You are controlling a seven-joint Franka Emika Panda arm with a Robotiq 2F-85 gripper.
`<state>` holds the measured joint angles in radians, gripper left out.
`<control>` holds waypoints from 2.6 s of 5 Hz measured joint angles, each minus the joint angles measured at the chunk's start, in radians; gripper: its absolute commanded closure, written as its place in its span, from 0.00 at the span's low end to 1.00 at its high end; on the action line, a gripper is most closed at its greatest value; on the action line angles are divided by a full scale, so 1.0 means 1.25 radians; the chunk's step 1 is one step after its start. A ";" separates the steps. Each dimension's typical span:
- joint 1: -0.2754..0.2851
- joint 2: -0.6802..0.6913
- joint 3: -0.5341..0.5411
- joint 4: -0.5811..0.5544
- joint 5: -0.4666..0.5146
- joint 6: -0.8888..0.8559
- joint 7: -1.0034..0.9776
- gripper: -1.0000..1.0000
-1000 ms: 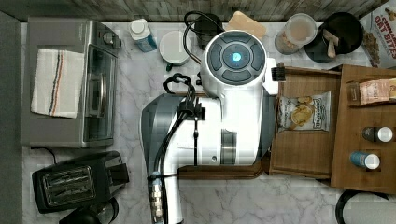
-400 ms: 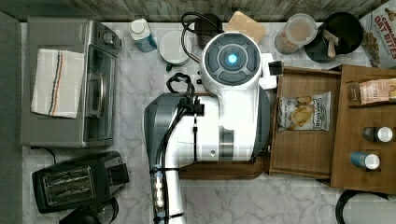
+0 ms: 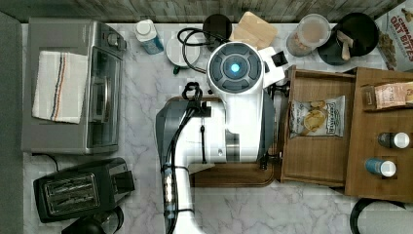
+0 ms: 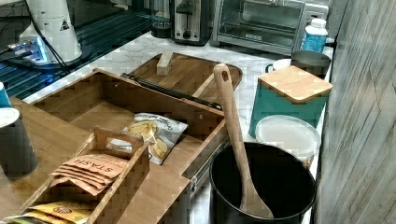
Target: Close the drawer.
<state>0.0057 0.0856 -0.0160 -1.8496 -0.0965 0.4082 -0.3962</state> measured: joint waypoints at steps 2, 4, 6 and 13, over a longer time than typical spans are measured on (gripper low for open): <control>-0.014 0.108 0.001 -0.018 -0.001 0.102 -0.088 1.00; -0.048 0.167 -0.037 -0.060 -0.003 0.125 -0.176 1.00; -0.104 0.212 -0.039 -0.070 0.014 0.180 -0.217 1.00; -0.120 0.200 -0.034 -0.209 -0.020 0.359 -0.254 1.00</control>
<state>-0.1442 0.3357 -0.0583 -2.1113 -0.1215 0.8569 -0.7139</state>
